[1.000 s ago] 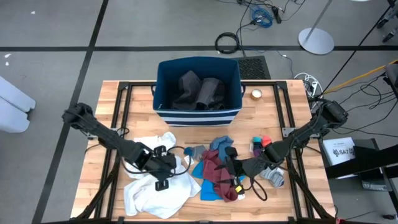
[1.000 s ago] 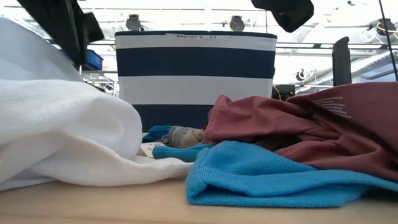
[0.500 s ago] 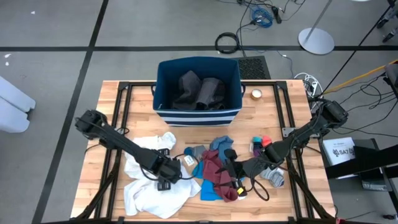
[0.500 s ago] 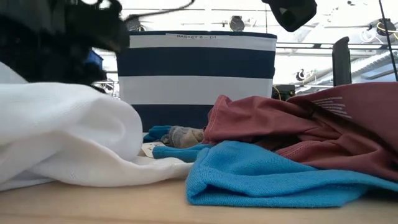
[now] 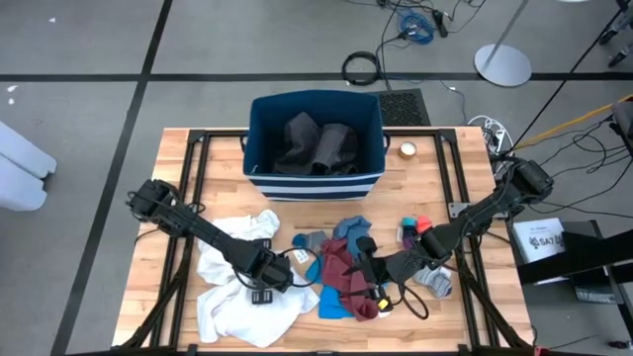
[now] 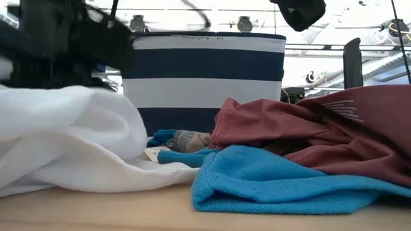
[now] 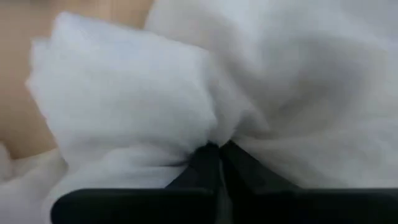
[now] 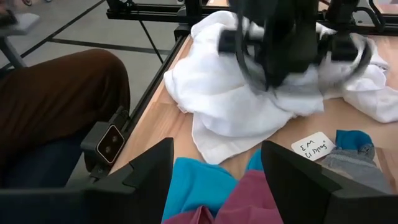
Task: Sort clothes
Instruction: Put the white shirt into the blue bin
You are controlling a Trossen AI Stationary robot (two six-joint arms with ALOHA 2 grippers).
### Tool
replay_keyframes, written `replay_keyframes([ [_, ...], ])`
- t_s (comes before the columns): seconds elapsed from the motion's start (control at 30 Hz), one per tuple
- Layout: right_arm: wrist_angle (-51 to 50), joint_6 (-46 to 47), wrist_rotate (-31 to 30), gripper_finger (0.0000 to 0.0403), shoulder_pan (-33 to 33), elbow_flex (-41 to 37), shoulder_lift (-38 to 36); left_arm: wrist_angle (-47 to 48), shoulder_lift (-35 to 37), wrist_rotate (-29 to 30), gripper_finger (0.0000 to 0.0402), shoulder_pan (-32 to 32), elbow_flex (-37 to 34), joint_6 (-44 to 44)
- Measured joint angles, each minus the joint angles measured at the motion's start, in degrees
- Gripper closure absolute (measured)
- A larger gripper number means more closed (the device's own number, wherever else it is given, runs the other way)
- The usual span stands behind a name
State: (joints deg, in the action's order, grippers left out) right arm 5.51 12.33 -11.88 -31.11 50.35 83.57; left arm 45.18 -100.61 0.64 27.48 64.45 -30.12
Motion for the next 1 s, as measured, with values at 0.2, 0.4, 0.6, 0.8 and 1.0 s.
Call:
replay_keyframes([
  [0.2, -0.42, -1.06, -0.07, 0.0174, 0.0, 0.0, 0.0, 2.73, 8.41, 7.62, 0.0396, 0.0, 8.8, 4.11],
  [0.4, -1.96, -1.06, -0.07, 0.0174, 0.0, 0.0, 0.0, 1.6, 19.45, 15.04, 0.0396, 2.71, 15.23, 7.14],
  [0.6, -2.2, 0.23, -0.08, 0.0174, 0.0, 0.0, 0.01, -0.33, 28.23, 16.15, 0.0396, 7.05, 15.81, 9.08],
  [0.8, -0.88, 0.23, -0.19, 0.0174, 0.02, 0.0, 0.01, -0.68, 31.83, 19.37, 0.0397, 10.23, 15.84, 9.6],
  [1.0, 7.86, -7.77, -4.67, 0.0174, 0.02, 0.07, 0.91, -0.71, 31.53, 21.01, 0.0397, 10.56, 15.84, 9.64],
])
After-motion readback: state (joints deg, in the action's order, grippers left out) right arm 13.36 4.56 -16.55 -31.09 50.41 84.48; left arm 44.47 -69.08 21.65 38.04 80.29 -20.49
